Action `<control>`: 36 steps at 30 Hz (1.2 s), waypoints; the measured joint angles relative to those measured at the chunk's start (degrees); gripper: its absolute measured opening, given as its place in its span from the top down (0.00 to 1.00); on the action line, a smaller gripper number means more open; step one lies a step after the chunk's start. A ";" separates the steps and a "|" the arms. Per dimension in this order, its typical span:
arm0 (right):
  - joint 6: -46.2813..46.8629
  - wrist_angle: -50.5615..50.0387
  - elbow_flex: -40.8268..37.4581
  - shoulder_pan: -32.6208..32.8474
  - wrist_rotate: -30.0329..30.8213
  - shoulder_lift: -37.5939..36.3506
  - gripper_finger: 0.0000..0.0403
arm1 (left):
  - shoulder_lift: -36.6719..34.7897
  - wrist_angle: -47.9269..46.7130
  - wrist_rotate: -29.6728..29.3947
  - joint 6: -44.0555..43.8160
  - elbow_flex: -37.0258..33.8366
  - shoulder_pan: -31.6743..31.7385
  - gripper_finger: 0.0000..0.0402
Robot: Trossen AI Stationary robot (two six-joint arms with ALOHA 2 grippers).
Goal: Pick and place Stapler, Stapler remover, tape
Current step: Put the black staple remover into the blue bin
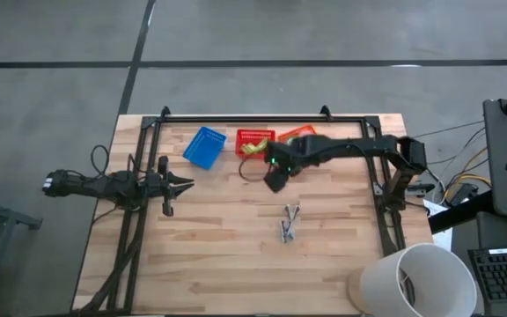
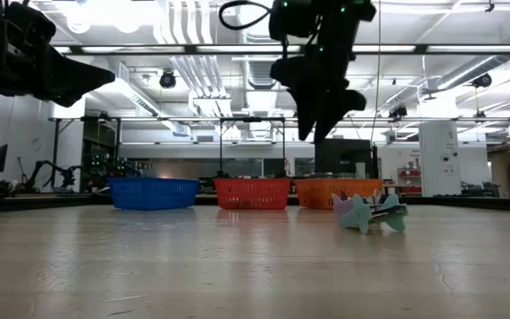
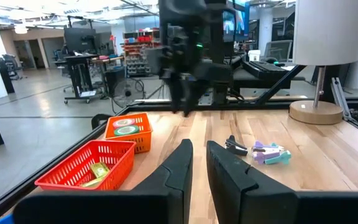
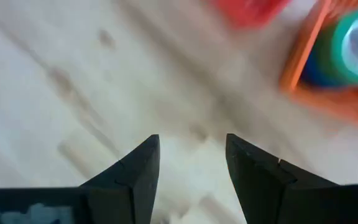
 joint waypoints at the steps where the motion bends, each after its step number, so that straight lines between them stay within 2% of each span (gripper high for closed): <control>1: 1.39 -1.19 -0.07 1.18 0.01 0.00 0.57 | 0.00 -0.01 0.00 0.01 0.00 -0.01 0.87; 8: 11.18 -5.73 -1.49 9.19 -0.23 0.04 0.62 | 0.01 -0.01 0.01 0.00 0.00 0.00 0.87; 17: 24.34 -5.70 -7.87 16.25 -1.13 0.04 0.66 | 0.01 -0.01 0.02 0.01 0.01 0.00 0.87; 20: 26.83 -5.30 -9.75 17.17 -1.47 0.04 0.67 | 0.01 -0.01 0.01 0.01 0.01 -0.01 0.87; 26: 26.59 2.61 -13.91 17.18 -2.33 0.06 0.68 | 0.00 -0.01 0.00 0.01 0.01 0.00 0.87; 36: 29.41 5.03 -18.65 17.16 -2.45 0.04 0.65 | 0.00 0.01 0.00 0.01 0.01 0.00 0.87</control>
